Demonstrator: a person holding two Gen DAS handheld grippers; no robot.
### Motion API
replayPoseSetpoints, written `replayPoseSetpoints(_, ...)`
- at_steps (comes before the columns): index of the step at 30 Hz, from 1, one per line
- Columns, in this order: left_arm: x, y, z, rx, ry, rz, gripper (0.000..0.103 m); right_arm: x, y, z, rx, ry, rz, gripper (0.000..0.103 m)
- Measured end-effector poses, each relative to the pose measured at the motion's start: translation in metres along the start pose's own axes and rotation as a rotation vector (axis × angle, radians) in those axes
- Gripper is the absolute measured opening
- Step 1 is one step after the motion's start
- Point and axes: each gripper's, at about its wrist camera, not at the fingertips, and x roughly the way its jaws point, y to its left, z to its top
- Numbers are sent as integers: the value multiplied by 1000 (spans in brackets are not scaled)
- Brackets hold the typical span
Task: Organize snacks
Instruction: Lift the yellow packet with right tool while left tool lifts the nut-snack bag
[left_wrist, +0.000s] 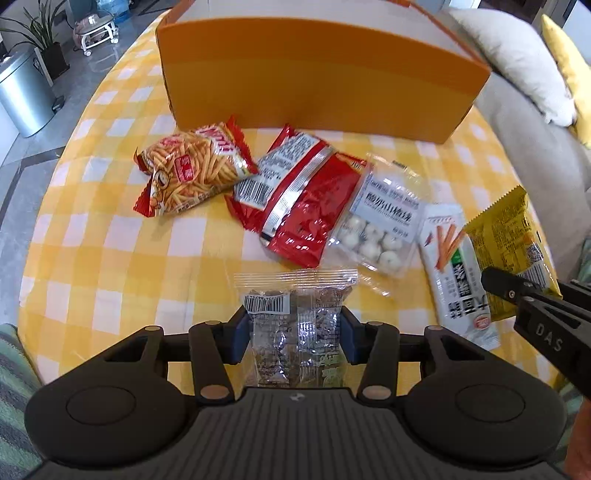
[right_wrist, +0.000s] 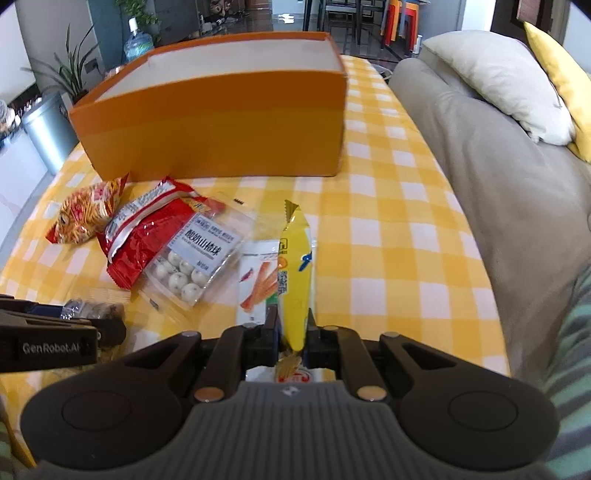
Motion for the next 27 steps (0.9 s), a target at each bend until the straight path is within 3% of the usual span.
replayPoseSetpoints(7, -26, -4, 4, 1, -85, -61, 48, -23, -20, 5, 109, -63, 94, 6)
replayPoseSetpoints(16, -61, -5, 14, 11, -213, -110, 47, -44, -12, 13, 104, -115, 153, 6)
replayPoseSetpoints(27, -94, -1, 70, 33, -305, -147, 47, -75, -10, 65, 77, -208, 211, 6)
